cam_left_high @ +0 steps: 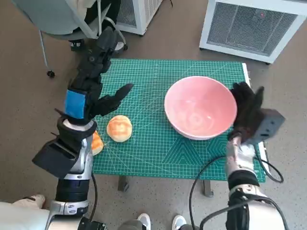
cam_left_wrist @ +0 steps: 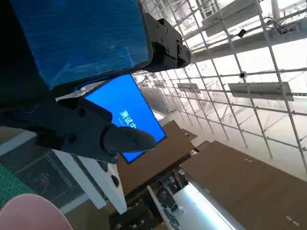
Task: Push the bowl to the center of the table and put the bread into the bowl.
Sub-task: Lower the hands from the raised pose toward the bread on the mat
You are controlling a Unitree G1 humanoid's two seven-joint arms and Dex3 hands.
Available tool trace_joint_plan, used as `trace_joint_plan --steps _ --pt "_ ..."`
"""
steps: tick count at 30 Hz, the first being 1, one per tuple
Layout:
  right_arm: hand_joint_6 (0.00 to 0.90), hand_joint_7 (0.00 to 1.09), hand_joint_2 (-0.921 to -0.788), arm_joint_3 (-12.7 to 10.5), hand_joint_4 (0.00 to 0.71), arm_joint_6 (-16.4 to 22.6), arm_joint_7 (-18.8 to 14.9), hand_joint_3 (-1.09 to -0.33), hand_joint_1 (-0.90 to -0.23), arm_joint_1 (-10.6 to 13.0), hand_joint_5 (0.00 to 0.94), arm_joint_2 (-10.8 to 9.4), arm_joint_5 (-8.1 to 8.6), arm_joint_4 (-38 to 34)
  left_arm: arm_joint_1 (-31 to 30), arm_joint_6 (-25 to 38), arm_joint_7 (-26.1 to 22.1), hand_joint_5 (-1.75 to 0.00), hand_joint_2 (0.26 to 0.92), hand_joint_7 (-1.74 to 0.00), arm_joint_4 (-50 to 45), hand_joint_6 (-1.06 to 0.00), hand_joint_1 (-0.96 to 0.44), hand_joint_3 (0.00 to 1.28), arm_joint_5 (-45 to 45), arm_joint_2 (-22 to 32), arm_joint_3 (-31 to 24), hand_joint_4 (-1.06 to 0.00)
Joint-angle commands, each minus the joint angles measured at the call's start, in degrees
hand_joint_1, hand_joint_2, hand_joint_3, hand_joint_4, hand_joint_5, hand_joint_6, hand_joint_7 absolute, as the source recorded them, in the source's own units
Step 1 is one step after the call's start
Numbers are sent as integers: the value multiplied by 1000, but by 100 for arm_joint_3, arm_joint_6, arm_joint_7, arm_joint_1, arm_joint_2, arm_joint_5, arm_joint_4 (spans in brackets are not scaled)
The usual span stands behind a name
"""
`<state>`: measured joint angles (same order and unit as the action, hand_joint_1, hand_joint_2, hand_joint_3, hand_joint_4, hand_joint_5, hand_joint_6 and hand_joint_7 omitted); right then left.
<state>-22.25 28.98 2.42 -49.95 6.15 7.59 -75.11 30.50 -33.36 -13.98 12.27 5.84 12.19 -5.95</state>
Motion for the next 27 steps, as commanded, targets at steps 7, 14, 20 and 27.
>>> trace_joint_plan --steps 7,14,20,27 --pt "71 632 -921 -125 302 -501 177 -815 -466 -310 19 -359 130 -138 -109 -53 -49 -3 921 -13 -67 -359 -313 251 102 108 -82 -265" --pt "76 643 -921 -244 310 -746 176 -816 -460 -455 21 -525 238 -172 -184 -27 -81 -7 921 -15 -138 -368 -318 248 202 123 -107 -275" --pt "76 646 -921 -297 309 -914 179 -801 -457 -557 20 -600 228 -177 -324 -33 -113 -9 921 -17 -233 -376 -324 245 262 129 -146 -285" --pt "76 637 -921 -204 306 -811 146 -796 -449 -593 16 -523 107 -130 -505 -69 -173 -8 921 -14 -286 -377 -335 240 301 200 -236 -289"
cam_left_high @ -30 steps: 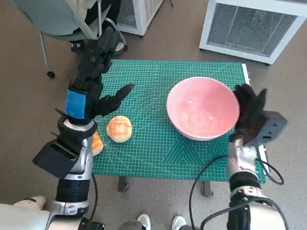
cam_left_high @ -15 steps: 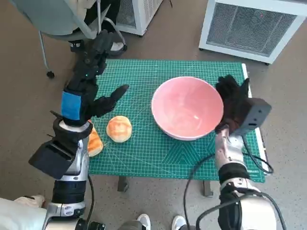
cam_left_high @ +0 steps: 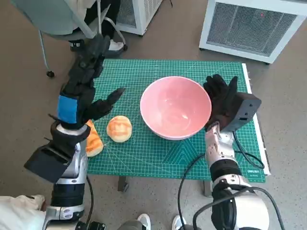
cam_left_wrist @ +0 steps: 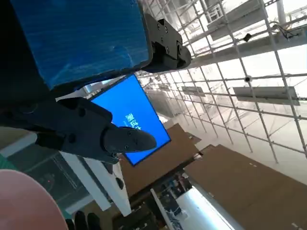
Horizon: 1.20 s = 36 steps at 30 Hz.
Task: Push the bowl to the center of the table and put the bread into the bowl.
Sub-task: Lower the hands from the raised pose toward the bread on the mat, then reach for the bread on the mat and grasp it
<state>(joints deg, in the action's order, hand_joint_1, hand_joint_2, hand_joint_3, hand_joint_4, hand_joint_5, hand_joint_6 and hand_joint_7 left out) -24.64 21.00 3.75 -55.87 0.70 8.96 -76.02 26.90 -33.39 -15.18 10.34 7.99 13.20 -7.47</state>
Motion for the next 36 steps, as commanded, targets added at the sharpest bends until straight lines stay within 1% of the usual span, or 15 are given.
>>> trace_joint_plan --steps 1,5,8,11,12,15,17,19,21,24,27,28,30,33,36 --pt "78 637 -921 43 306 24 -10 -809 -449 -4 16 36 -40 -31 -170 -68 -60 -7 921 -13 -101 -377 -337 240 86 119 -100 -289" --pt "78 655 -921 128 307 272 -95 -828 -451 -31 15 98 -112 24 -269 -85 -133 -5 921 -10 -95 -373 -339 239 97 267 -188 -286" --pt "68 675 -921 294 305 601 -108 -821 -461 -54 13 176 -251 105 -336 -73 -244 -3 921 -7 -71 -369 -339 240 91 498 -287 -284" --pt "59 683 -921 455 295 897 -118 -800 -498 -80 7 232 -383 185 -389 -55 -375 -4 921 -5 -38 -366 -340 244 64 757 -374 -287" --pt "56 685 -921 524 292 1069 -185 -794 -510 -85 6 266 -437 249 -411 -36 -469 -5 921 -4 1 -365 -341 246 15 945 -416 -289" --pt "48 686 -921 709 301 1512 -372 -795 -536 -66 9 346 -531 411 -461 19 -720 -9 921 -2 89 -360 -349 257 -112 1453 -510 -300" --pt "47 687 -921 813 307 1822 -557 -796 -549 -35 12 394 -564 546 -460 47 -910 -9 921 -1 175 -356 -352 265 -246 1840 -549 -304" --pt "46 689 -921 924 312 2209 -843 -800 -559 7 14 439 -565 762 -438 71 -1158 -8 921 0 278 -351 -353 272 -411 2301 -559 -304" --pt "43 691 -921 996 314 2535 -1208 -805 -561 54 14 473 -472 977 -402 82 -1376 -5 921 -1 385 -351 -352 272 -547 2689 -539 -300" --pt "25 720 -921 1103 318 2979 -1790 -807 -562 188 15 459 -257 1411 -326 136 -1660 -2 921 -5 541 -358 -357 260 -781 3204 -457 -287" --pt "7 750 -921 1253 330 3291 -2252 -803 -573 354 19 421 -73 1902 -257 274 -1927 -1 921 -11 635 -373 -364 214 -940 3598 -341 -271" --pt "6 753 -921 1336 331 3364 -2427 -803 -574 428 20 417 6 2128 -225 332 -2049 -1 921 -12 672 -375 -365 206 -1001 3735 -282 -269" --pt "2 770 -921 1461 334 3432 -2686 -801 -572 540 21 413 133 2467 -162 415 -2252 -1 921 -14 752 -383 -353 150 -1071 3929 -182 -266" --pt "0 795 -921 1599 334 3440 -2924 -798 -574 676 22 417 263 2818 -70 520 -2516 -1 919 -14 868 -392 -337 85 -1087 4102 -50 -265" --pt "-1 808 -921 1715 333 3380 -2984 -795 -579 832 23 431 270 3155 50 649 -2831 0 907 -14 1035 -398 -315 43 -1063 4217 118 -264"
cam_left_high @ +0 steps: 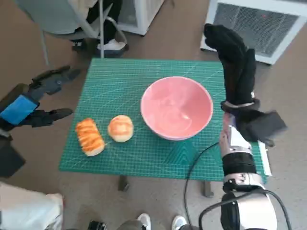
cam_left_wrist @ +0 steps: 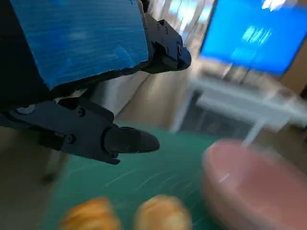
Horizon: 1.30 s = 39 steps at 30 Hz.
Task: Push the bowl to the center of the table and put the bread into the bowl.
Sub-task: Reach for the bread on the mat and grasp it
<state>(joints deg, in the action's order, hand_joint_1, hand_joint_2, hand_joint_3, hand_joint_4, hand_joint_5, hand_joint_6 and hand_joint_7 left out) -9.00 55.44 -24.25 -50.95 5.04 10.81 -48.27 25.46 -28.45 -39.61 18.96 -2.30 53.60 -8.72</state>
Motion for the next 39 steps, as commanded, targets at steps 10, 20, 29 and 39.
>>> trace_joint_plan --steps 10,20,29,39 --pt "-1 831 -921 326 322 -199 -130 -792 -580 663 20 18 74 936 372 239 -1018 0 807 -3 375 -388 -135 2 -275 297 811 -212" --pt "-1 827 -921 418 322 -342 -118 -796 -588 779 21 21 73 1158 490 -27 -1378 0 781 0 460 -320 -38 0 -749 332 1368 -125" --pt "-1 825 -921 426 321 -454 -143 -797 -600 847 24 27 156 1249 656 -351 -1314 0 782 0 876 -271 -24 3 -1047 163 1695 -103" --pt "-1 809 -921 403 323 -443 -127 -791 -606 874 28 42 173 1230 700 -411 -1017 0 797 0 1194 -265 -17 7 -1538 57 1980 -100"
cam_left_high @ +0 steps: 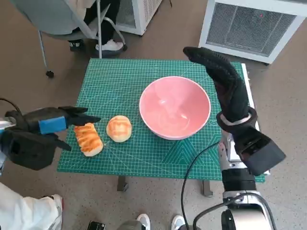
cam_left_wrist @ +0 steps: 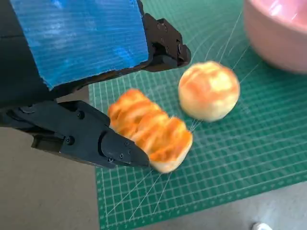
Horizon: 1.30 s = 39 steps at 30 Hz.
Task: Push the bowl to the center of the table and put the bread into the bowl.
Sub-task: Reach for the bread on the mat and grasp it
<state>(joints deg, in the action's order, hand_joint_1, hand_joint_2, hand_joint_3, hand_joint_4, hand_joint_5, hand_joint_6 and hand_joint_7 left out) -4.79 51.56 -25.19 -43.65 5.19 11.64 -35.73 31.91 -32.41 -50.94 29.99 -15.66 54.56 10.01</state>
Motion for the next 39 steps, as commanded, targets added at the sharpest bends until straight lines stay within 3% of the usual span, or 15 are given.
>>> trace_joint_plan --steps 1,11,23,26,32,33,34,35,37,39 --pt "-1 808 -921 -23 323 -52 -35 -791 -607 145 29 27 95 -32 54 -8 142 0 799 0 104 -265 -15 8 -238 -40 125 -100" --pt "-1 775 -921 -39 322 -25 -28 -788 -609 175 33 27 88 -64 84 298 273 0 814 -8 273 -284 7 9 -476 -176 276 -97" --pt "-1 756 -921 -35 317 11 -16 -799 -604 181 35 7 46 -142 137 97 743 -21 837 -17 856 -316 45 15 -897 -531 628 -159" --pt "-1 754 -921 -30 315 5 -26 -802 -601 190 36 3 53 -154 207 -83 990 -30 867 -28 1144 -355 51 24 -1040 -629 748 -230" --pt "-1 748 -921 -23 313 -31 -11 -805 -597 224 37 12 42 -117 369 -443 1527 -105 915 -113 1546 -583 26 114 -1305 -656 890 -544" --pt "-1 748 -921 -24 313 -37 -11 -806 -596 227 37 15 43 -110 391 -498 1599 -346 916 -357 1588 -565 21 133 -1330 -648 902 -536" --pt "-1 747 -921 -25 313 -48 -11 -806 -595 234 38 19 48 -97 411 -588 1727 -724 918 -741 1629 -510 13 185 -1356 -627 896 -495" --pt "-1 746 -921 -27 313 -55 -11 -806 -593 239 38 22 50 -88 427 -656 1822 -956 919 -961 1665 -493 8 203 -1376 -613 895 -486" --pt "-1 744 -921 -29 312 -67 -11 -806 -589 251 39 28 55 -71 455 -783 2026 -1184 920 -1106 1690 -539 3 178 -1419 -572 886 -518" --pt "-1 744 -921 -32 312 -73 -18 -807 -587 258 39 34 63 -68 495 -891 2174 -1284 920 -1068 1694 -612 2 145 -1432 -526 853 -532"
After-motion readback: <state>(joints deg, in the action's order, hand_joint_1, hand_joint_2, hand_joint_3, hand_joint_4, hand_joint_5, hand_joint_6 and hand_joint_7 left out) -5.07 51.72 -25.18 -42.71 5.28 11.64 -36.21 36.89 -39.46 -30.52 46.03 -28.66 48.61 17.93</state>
